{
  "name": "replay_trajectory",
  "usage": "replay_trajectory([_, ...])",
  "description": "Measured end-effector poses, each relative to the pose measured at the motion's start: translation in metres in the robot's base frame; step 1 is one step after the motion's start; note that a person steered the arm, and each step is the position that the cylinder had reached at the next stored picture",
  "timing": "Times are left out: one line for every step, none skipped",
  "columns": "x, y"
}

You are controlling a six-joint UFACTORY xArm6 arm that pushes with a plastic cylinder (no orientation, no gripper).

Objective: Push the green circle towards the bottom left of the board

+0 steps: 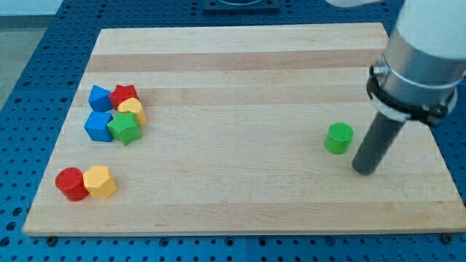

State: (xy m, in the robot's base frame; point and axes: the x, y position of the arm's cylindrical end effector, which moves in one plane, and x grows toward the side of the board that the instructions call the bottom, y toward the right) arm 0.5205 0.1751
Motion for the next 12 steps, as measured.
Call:
replay_trajectory([-0.056, 0.000])
replay_trajectory([-0.056, 0.000])
replay_trajectory([-0.054, -0.008])
replay_trajectory([-0.030, -0.027])
replay_trajectory([-0.002, -0.048])
replay_trajectory([0.026, -0.069])
replay_trajectory([0.045, -0.084])
replay_trajectory([0.052, -0.090])
replay_trajectory([0.052, -0.090])
replay_trajectory([0.023, -0.030])
replay_trajectory([-0.009, 0.018])
replay_trajectory([-0.021, 0.015])
